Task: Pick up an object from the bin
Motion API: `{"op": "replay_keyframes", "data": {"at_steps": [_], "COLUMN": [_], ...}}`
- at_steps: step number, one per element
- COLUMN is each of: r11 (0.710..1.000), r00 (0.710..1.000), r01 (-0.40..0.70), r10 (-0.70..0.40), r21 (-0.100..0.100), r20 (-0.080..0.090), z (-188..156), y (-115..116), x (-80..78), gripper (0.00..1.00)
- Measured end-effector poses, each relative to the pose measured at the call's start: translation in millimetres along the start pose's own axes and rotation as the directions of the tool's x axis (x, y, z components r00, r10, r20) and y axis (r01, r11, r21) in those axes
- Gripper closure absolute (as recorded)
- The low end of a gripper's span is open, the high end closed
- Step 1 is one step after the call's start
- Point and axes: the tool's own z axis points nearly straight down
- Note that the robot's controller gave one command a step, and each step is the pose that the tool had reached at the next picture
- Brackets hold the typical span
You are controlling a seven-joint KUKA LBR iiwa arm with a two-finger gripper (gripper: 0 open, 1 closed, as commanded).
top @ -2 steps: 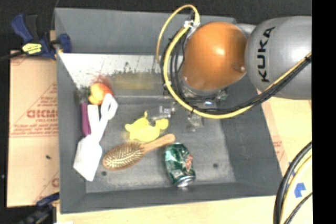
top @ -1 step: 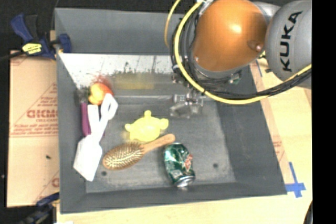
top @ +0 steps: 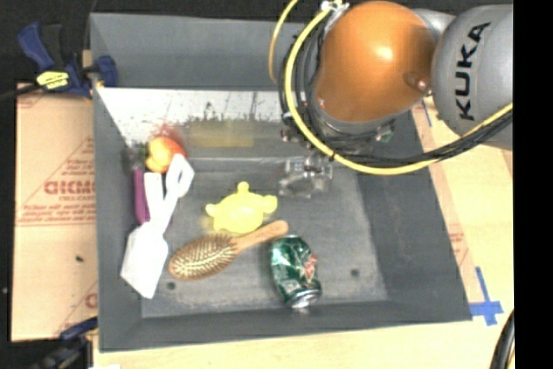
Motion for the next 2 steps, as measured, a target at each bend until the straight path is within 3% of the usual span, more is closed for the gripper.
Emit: {"op": "replay_keyframes", "data": {"at_steps": [1,2], "r11": [0.987,0.989], "r00": [0.987,0.989], "r01": [-0.163,-0.150], "r10": [0.163,0.150], "r21": [0.003,0.005], "r20": [0.007,0.002], "z": [34,47], "y": [-21,12], "x": [-49.9,-30.4], "gripper": [1.00,1.00]}}
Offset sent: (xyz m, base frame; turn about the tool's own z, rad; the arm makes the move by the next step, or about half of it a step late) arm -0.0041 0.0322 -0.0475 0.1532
